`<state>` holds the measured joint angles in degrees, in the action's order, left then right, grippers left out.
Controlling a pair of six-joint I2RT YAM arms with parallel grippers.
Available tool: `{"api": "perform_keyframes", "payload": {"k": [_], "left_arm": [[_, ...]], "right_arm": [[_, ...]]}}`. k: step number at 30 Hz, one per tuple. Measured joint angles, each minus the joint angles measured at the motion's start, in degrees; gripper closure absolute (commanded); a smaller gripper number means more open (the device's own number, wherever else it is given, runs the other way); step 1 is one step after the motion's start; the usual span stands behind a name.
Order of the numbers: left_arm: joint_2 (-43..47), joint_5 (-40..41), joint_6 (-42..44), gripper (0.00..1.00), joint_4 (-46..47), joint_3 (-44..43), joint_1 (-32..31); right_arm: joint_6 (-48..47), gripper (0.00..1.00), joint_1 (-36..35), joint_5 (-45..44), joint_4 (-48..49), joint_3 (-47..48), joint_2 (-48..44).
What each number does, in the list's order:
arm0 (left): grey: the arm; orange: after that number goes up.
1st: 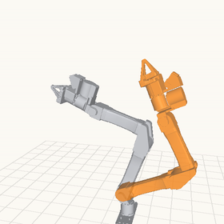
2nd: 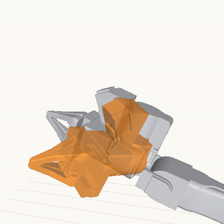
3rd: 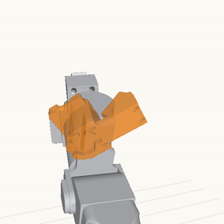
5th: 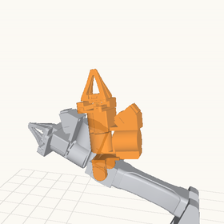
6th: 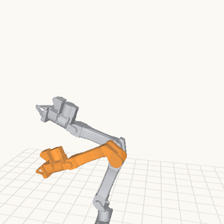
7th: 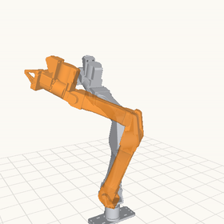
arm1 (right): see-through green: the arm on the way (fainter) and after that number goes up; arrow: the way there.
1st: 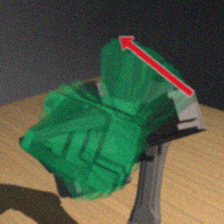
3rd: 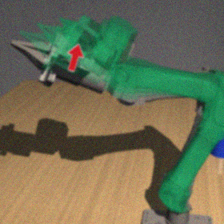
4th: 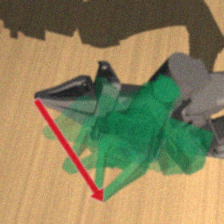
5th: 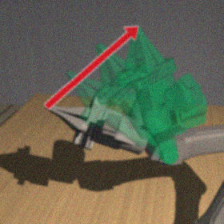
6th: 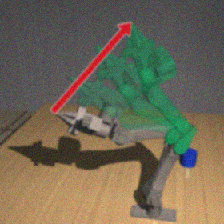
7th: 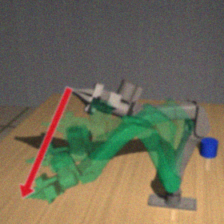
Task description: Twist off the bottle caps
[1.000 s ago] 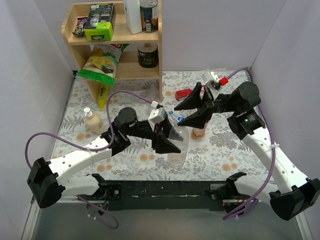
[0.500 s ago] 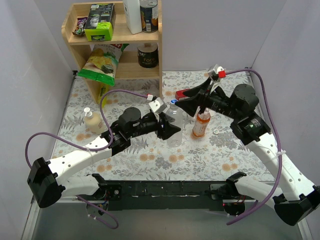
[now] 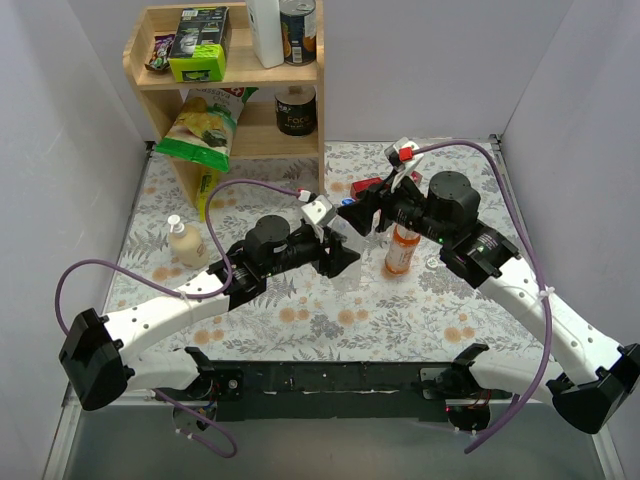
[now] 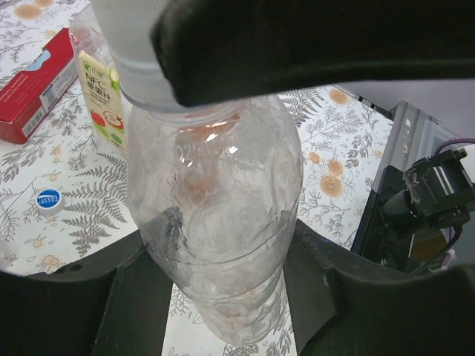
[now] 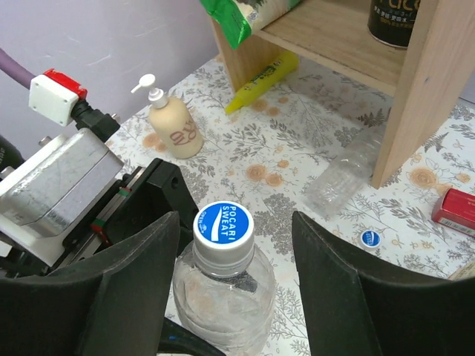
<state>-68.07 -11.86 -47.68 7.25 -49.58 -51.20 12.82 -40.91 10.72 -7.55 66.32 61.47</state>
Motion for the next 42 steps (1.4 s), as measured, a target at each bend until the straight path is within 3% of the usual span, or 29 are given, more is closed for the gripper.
{"api": "perform_keyframes", "payload": {"k": [20, 23, 26, 27, 28, 32, 37, 42], "left_arm": [[-0.1, 1.1, 1.0, 0.66, -0.8, 0.0, -0.7], [-0.1, 1.4, 1.0, 0.66, -0.8, 0.0, -0.7], [-0.1, 1.6, 1.0, 0.66, -1.0, 0.0, -0.8], [-0.1, 1.6, 1.2, 0.66, -1.1, 0.0, -0.8], [-0.1, 1.6, 1.2, 0.66, -1.2, 0.0, -0.8], [0.0, 1.2, 1.7, 0.66, -1.2, 0.0, -0.8], [1.0, -3.7, 2.6, 0.64, -0.9, 0.1, -0.6], [2.3, -15.9, 2.7, 0.64, 1.7, 0.8, 0.2]], "right_arm": [[-1.0, 0.45, -0.1, 0.7, -0.2, 2.5, 3.9], [-1.1, 0.54, -0.1, 1.3, -0.6, 2.5, 4.0], [-1.0, 0.75, -0.1, 2.0, -0.7, 2.5, 4.0], [-1.2, 0.90, -0.2, 2.1, -0.7, 2.5, 4.0], [-1.1, 0.98, -0.2, 2.3, -0.7, 2.5, 4.0], [-1.2, 0.99, 0.2, 3.9, -0.6, 2.4, 4.0], [-0.6, 0.99, 4.0, 13.9, 2.0, 0.9, 2.6], [2.4, 0.99, 9.4, 33.6, 9.8, -2.2, 0.9]]}}
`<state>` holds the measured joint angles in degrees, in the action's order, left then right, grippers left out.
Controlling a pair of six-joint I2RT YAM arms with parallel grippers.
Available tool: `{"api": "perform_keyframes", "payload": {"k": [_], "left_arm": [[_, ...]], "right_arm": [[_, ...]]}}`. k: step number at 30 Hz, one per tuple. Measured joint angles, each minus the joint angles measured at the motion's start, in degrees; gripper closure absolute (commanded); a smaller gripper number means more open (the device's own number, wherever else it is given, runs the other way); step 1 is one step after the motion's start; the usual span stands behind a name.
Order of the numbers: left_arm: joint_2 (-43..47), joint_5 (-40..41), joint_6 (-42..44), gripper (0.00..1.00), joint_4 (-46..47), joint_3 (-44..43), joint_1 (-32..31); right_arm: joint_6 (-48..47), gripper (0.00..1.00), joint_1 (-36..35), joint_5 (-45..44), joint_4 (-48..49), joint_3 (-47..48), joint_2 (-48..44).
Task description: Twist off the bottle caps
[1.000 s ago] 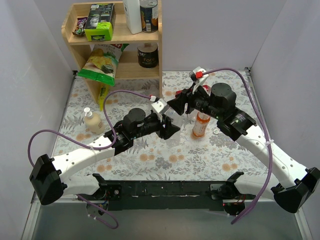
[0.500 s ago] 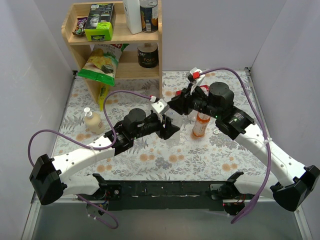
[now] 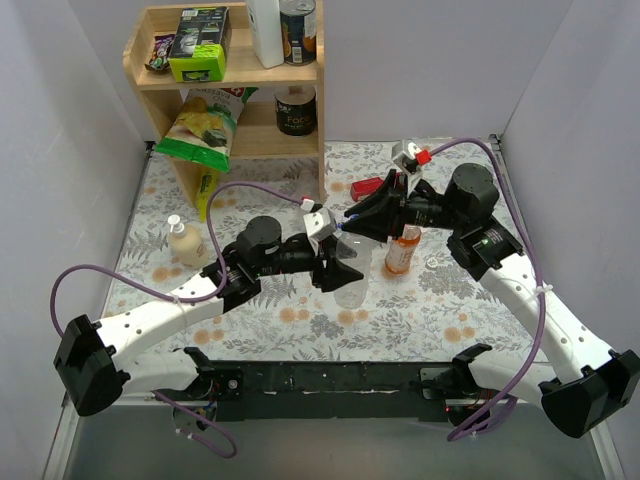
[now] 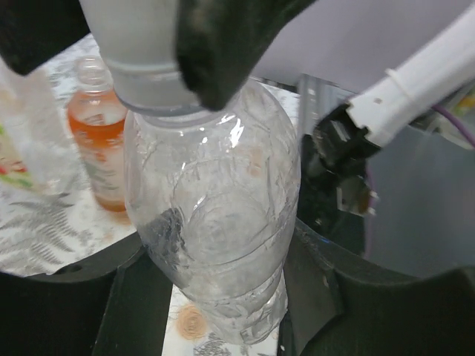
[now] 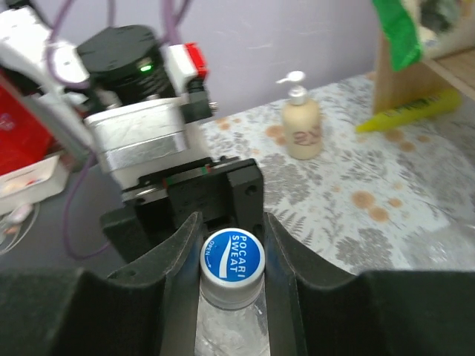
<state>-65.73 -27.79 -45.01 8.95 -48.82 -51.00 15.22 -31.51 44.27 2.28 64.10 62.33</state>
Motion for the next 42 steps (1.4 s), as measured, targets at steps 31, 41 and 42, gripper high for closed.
{"api": "perform_keyframes", "payload": {"k": [31, 41, 42], "left_arm": [[-1.4, -2.5, 0.8, 0.62, -0.2, -0.8, -1.0], [-2.0, 15.0, -0.3, 0.63, -3.0, -1.3, -1.0], [-2.3, 15.9, -0.4, 0.63, -3.3, -1.6, -1.0]], "right_arm": [[-1.3, 0.28, 5.1, 4.1, 4.3, -1.4, -5.4], [1.5, 0.35, -0.6, -19.1, -5.0, -1.0, -3.5], [1.5, 0.35, -1.9, -20.8, -5.9, -0.9, -3.0]]}}
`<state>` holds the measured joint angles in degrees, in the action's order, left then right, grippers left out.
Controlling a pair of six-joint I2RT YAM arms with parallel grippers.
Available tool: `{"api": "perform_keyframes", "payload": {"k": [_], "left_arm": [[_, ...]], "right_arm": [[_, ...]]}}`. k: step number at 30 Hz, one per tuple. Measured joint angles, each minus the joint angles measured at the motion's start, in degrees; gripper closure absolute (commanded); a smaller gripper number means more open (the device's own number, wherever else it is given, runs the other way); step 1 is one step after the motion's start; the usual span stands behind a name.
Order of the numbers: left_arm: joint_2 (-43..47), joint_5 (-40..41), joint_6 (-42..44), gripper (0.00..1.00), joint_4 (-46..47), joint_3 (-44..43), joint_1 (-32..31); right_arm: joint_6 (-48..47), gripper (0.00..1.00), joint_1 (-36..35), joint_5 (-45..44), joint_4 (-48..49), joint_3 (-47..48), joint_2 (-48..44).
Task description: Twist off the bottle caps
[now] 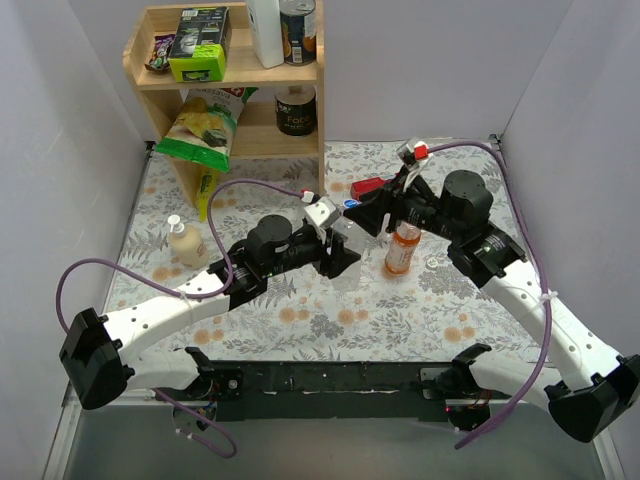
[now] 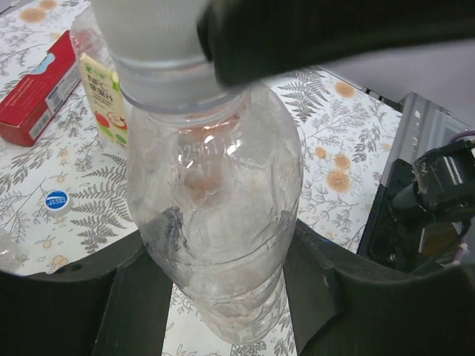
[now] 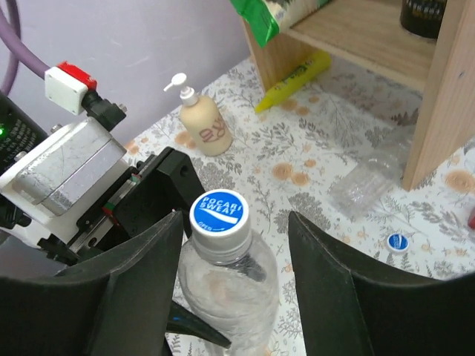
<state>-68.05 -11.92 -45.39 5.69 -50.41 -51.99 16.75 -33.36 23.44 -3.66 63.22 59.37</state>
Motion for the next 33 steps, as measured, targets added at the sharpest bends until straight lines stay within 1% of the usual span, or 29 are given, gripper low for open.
{"api": "perform_keyframes", "payload": {"k": [4, 11, 19, 21, 22, 25, 26, 28, 33], "left_arm": [[-0.8, 2.8, -0.2, 0.63, -0.8, -0.3, 0.0], [-1.1, 4.6, -0.5, 0.64, -1.9, -0.3, 0.0], [-1.1, 5.0, -0.5, 0.64, -2.3, -0.3, 0.0], [-1.1, 5.1, -0.5, 0.64, -2.3, -0.3, 0.0], [-1.1, 5.1, -0.5, 0.64, -2.3, -0.3, 0.0], [-1.1, 5.1, -0.5, 0.64, -2.3, -0.3, 0.0], [-1.1, 5.1, -0.5, 0.64, -2.3, -0.4, 0.0], [-1.1, 5.1, -0.5, 0.64, -2.3, -0.5, 0.0], [-1.0, 4.0, -0.5, 0.63, -2.3, -0.6, 0.0]], "right_arm": [[-0.2, 0.36, -3.8, -5.0, -2.0, 0.1, 0.8], [-0.5, 0.36, -6.0, -9.3, -2.3, 1.4, 1.1], [-0.9, 0.42, -6.3, -10.0, -2.4, 2.6, 3.5], [-0.9, 0.46, -6.4, -10.0, -2.6, 2.6, 4.0], [-0.9, 0.48, -6.4, -10.0, -2.7, 2.6, 4.1], [-1.4, 0.68, -6.5, -10.0, -2.6, 2.6, 4.2], [-1.6, 0.84, -6.5, -10.3, -2.7, 2.6, 4.2], [-1.9, 0.98, -6.3, -10.3, -2.6, 2.6, 4.2], [-2.8, 0.99, -6.0, -9.2, -2.3, 2.6, 4.2]]}}
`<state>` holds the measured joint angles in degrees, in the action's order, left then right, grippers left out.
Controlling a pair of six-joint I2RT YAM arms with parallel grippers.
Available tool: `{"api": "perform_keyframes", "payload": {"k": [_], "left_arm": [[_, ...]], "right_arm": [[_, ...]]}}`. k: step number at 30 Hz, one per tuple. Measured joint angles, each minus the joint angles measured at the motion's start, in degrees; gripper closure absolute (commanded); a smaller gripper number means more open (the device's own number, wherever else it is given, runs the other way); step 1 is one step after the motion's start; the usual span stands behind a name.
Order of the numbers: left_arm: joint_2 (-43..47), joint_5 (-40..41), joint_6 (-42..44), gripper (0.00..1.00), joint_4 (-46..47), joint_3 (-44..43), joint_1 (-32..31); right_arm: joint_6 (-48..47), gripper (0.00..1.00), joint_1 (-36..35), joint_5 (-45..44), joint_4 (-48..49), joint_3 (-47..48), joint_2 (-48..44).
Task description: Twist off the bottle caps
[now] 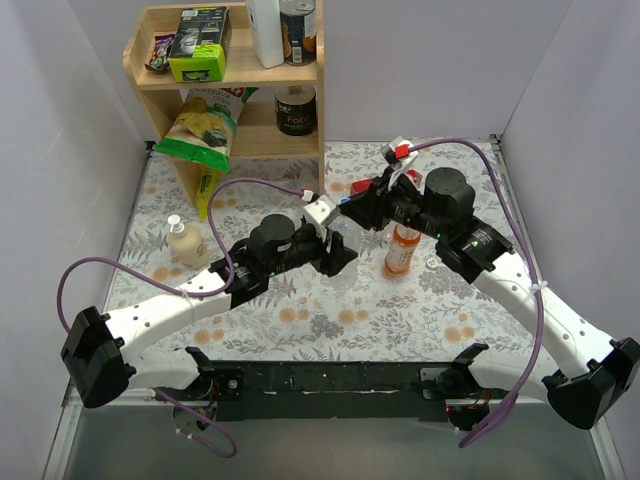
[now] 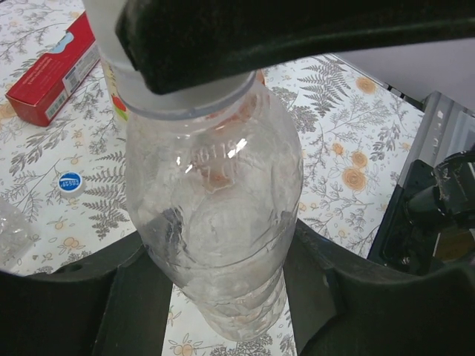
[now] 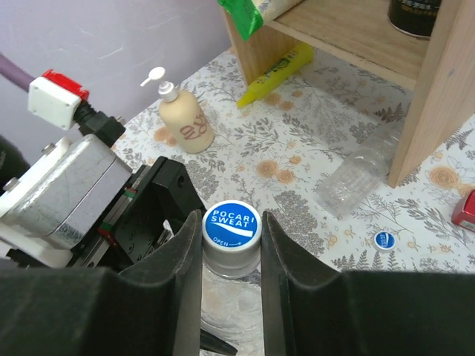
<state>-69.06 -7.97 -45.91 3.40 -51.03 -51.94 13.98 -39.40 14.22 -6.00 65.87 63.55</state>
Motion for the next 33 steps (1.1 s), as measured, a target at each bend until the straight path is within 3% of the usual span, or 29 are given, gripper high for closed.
{"api": "perform_keyframes", "payload": {"k": [6, 18, 24, 25, 27, 28, 29, 33], "left_arm": [[1.4, -8.2, 0.0, 0.60, 1.8, 0.1, 0.8], [3.1, -47.3, -2.7, 0.59, 12.3, 1.5, 2.3], [1.6, -56.9, -5.7, 0.59, 14.8, 1.5, 2.3], [1.6, -57.2, -5.7, 0.59, 14.6, 1.5, 2.3], [1.6, -57.3, -4.9, 0.59, 13.2, 1.2, 2.2], [1.6, -56.9, -4.4, 0.60, 12.6, 1.0, 2.2], [1.6, -56.3, -3.7, 0.59, 11.7, 0.8, 2.2], [2.1, -49.0, -1.9, 0.59, 9.9, 0.5, 1.8]], "right_arm": [[-0.7, 0.99, 4.8, 13.2, 1.5, -0.1, -1.4], [-0.1, 0.99, 8.2, 50.4, 9.7, -0.1, -5.4], [2.5, 0.99, 8.2, 59.6, 13.6, -0.4, -4.2], [2.6, 0.83, 8.2, 60.1, 14.0, -0.6, -4.2], [2.6, 0.62, 8.2, 60.8, 14.4, -0.9, -4.2], [2.6, 0.28, 8.3, 60.8, 14.4, -1.0, -4.2], [2.6, 0.15, 8.6, 60.8, 14.4, -1.0, -4.2], [1.2, 0.10, 9.7, 57.0, 15.3, -1.3, -4.4]]}}
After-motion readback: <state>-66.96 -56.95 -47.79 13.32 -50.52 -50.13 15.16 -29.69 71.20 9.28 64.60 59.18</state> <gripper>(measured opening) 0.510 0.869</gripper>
